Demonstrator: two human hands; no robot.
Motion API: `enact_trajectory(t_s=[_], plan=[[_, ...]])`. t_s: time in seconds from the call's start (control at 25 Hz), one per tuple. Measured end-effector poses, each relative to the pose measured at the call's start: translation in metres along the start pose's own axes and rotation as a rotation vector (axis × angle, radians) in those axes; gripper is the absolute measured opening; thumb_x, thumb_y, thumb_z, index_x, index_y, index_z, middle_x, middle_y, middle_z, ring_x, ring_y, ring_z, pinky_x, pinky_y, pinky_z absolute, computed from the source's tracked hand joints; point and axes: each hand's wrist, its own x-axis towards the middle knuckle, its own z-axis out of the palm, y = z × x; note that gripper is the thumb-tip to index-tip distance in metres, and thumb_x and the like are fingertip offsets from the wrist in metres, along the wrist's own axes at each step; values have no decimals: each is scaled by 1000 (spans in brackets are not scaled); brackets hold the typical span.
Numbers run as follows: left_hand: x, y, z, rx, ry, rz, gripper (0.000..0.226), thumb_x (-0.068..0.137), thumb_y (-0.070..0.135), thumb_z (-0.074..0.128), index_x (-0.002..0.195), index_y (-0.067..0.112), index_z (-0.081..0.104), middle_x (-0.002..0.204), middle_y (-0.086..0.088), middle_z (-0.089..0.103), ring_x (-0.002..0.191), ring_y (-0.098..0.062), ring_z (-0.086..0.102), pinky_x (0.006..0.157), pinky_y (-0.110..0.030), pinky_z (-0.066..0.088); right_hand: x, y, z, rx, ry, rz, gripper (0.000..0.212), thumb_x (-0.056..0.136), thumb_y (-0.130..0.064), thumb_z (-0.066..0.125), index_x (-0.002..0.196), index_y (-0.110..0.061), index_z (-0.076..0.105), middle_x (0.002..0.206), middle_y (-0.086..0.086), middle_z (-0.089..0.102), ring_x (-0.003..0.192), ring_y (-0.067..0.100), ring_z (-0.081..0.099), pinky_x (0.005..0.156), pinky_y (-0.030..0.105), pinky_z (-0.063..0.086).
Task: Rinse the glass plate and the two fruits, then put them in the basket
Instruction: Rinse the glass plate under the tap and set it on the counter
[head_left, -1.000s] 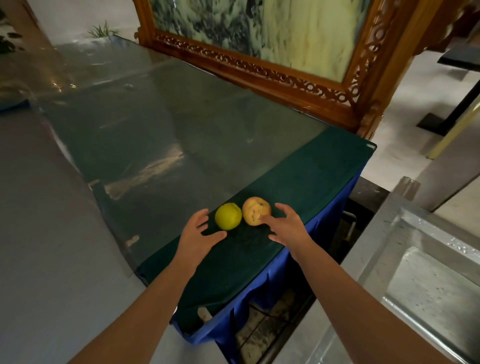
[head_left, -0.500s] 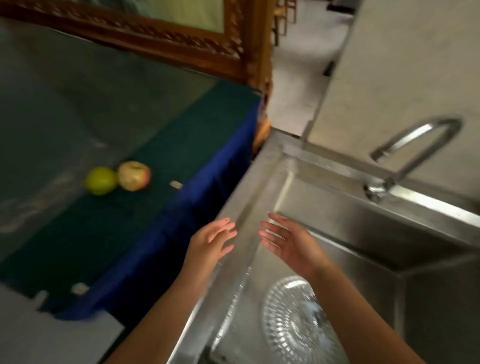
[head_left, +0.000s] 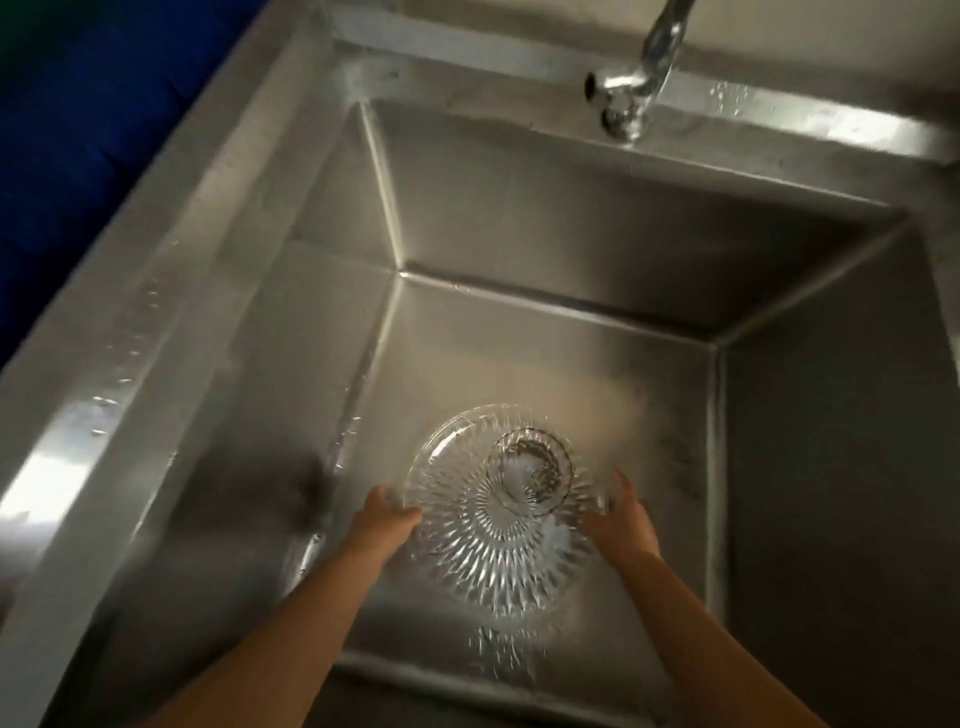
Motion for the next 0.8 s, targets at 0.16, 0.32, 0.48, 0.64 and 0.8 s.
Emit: enact_trajectory(t_s=[0.16,0.32,0.48,0.64,0.8], plan=[[19,-12,19,-123,-27,-15,21,83,5,50,102,14,56,87,-16,64,69,-25,58,64,-35,50,14,14,18,95,74,43,39,80,-3,59,118,-10,55,117,17,66,97,31,65,78,24,47],[1,6,4,-290,-24,142,27,86,-1,45,90,23,57,68,-7,60,56,-18,53,54,-28,45,13,-1,-8,246,184,30,21,85,-5,56,105,-9,58,78,7,61,50,16,53,32,13,37],[-30,43,-40,-494,-268,262,28,88,5,54,100,30,51,100,-3,70,91,-23,68,63,-31,56,-2,-44,-62,375,119,-37,33,81,7,51,107,-12,60,71,7,59,49,16,54,42,21,43],[-62,83,-83,-618,-319,395,26,87,10,57,106,26,48,101,-6,75,93,-31,71,66,-36,59,-26,-108,-121,355,136,-152,33,81,-3,54,112,-10,60,88,7,65,75,22,62,64,26,52],[-88,104,-108,-697,-321,440,31,82,12,61,107,26,47,100,-6,75,92,-31,71,68,-39,59,-51,-202,-167,816,-62,-250,42,92,-10,45,134,-4,43,134,27,51,121,37,53,107,46,40]])
